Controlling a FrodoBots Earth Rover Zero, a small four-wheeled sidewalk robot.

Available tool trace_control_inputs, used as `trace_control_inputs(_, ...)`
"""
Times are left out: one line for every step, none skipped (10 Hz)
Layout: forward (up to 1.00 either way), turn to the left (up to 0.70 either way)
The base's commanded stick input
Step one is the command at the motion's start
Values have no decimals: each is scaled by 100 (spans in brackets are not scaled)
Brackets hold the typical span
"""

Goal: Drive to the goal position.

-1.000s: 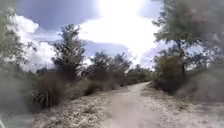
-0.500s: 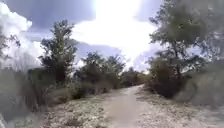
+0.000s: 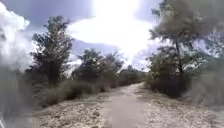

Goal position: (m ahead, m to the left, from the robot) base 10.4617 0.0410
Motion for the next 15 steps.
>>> trace_control_inputs(70,0)
trace_control_inputs(70,0)
trace_control_inputs(70,0)
trace_control_inputs(70,0)
trace_control_inputs(70,0)
trace_control_inputs(70,0)
trace_control_inputs(70,0)
trace_control_inputs(70,0)
trace_control_inputs(70,0)
trace_control_inputs(70,0)
trace_control_inputs(70,0)
trace_control_inputs(70,0)
trace_control_inputs(70,0)
trace_control_inputs(70,0)
trace_control_inputs(70,0)
